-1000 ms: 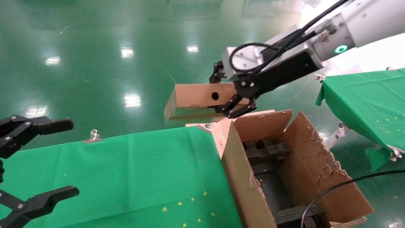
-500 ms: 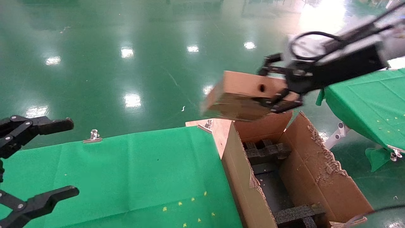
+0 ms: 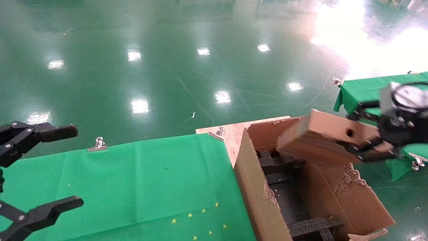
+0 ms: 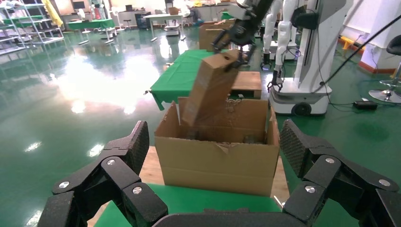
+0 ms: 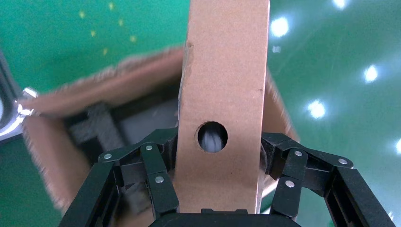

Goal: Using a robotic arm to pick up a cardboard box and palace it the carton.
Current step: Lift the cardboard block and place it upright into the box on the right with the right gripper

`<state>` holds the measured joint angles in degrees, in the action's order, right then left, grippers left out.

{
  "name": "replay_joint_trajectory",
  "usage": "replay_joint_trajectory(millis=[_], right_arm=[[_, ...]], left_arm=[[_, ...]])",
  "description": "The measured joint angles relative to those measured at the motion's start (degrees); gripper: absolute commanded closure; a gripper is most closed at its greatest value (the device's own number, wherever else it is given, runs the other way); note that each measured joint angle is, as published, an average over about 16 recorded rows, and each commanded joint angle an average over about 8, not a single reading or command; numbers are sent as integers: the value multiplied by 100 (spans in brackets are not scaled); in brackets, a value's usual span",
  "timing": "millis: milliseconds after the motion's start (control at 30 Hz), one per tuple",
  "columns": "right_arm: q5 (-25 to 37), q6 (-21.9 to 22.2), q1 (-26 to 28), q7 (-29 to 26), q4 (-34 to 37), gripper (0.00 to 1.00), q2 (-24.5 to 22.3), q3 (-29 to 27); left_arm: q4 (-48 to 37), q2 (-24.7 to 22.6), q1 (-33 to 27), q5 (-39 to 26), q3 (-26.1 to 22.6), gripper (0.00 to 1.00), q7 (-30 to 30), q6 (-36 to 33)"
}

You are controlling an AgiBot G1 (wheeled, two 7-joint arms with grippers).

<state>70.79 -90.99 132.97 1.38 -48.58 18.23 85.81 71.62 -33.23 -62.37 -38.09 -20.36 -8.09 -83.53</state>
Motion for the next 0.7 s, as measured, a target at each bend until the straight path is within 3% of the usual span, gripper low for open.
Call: replay_joint_trajectory(millis=[233,500,700], right_arm=[[35,49,74,-143,-236,100,-394,297],[-51,138,34,-264,-271,100,-475,410],[-233,445,-163,-707,-277,100,-547,473]], left_arm=[[-1,0,1,1,0,0,0,1],[-2,1,1,1,1,0,0,2],[-2,1,1,1,0,0,1,2]])
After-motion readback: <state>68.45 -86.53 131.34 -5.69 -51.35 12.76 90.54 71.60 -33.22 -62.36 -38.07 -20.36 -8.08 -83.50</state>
